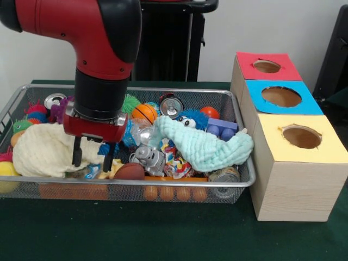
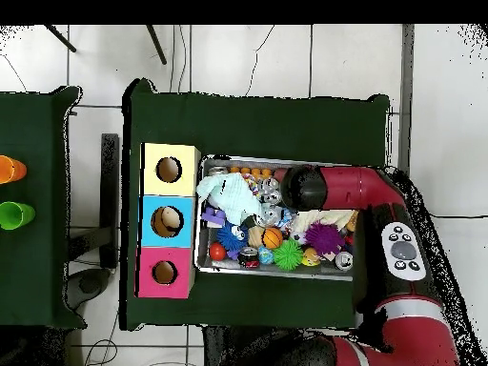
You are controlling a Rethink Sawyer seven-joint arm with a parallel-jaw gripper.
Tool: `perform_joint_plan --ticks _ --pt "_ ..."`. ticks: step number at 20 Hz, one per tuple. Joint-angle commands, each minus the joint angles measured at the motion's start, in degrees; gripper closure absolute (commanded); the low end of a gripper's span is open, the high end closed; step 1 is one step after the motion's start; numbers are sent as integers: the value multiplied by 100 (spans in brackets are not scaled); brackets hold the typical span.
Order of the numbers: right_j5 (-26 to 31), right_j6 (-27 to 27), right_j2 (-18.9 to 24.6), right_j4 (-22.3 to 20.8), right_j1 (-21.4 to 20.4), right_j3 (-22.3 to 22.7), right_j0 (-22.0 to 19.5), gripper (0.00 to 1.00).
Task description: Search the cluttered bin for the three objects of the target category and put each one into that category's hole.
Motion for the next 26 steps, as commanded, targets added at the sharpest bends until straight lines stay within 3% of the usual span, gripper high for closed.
perform_joint_plan --ticks 1,5,9,15,19,26 --pt "-542 -148 208 -339 140 654 -142 0" --pt "-871 187 73 -325 98 1064 -81 0" --pt "-1175 198 168 -308 358 1201 -189 0" --pt "-1399 95 392 -216 700 1264 -355 0" --pt "-1776 323 196 -301 778 1270 -217 0" --pt "-1883 240 240 -296 881 1299 -290 0"
